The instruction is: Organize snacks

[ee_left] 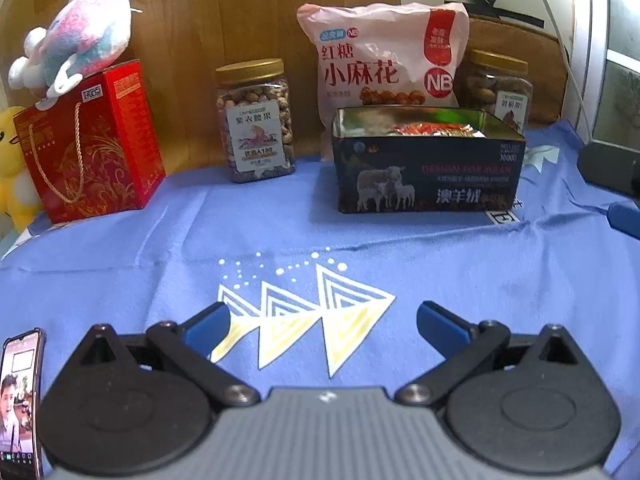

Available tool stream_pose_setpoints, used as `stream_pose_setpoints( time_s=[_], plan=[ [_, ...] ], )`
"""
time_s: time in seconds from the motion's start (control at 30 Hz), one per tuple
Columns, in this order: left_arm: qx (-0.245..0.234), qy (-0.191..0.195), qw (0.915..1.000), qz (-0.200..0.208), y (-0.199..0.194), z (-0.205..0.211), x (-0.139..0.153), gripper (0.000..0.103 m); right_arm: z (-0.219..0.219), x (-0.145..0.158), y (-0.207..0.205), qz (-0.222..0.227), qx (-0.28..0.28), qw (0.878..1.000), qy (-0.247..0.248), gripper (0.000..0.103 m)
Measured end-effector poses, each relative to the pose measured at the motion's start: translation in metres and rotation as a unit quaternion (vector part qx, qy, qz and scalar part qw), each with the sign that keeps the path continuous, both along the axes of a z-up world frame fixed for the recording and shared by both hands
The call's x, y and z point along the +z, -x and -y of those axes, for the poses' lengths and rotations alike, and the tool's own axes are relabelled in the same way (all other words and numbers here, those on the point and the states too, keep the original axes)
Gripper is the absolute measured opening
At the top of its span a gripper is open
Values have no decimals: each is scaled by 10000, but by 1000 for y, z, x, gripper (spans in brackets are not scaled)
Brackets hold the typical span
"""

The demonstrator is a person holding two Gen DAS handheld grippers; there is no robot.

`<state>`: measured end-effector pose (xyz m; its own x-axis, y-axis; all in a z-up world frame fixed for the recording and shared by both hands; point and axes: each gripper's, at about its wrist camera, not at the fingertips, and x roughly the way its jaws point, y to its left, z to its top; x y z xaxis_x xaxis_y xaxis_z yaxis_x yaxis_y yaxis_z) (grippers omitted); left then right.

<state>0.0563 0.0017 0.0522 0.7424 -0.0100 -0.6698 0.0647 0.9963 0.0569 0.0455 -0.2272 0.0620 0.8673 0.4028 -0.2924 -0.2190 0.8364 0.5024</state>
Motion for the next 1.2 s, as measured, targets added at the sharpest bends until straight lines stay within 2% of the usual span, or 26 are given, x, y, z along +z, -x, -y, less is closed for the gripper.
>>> stream_pose_setpoints(
  time_s=[0.5, 1.2],
  plan=[
    [11, 29, 9993, -385, -7, 1, -8, 103, 2, -3, -1, -71, 2, 10000, -21, 92],
    [1, 24, 9992, -402, -5, 0, -7, 103, 0, -5, -1, -74, 38, 10000, 6, 92]
  ],
)
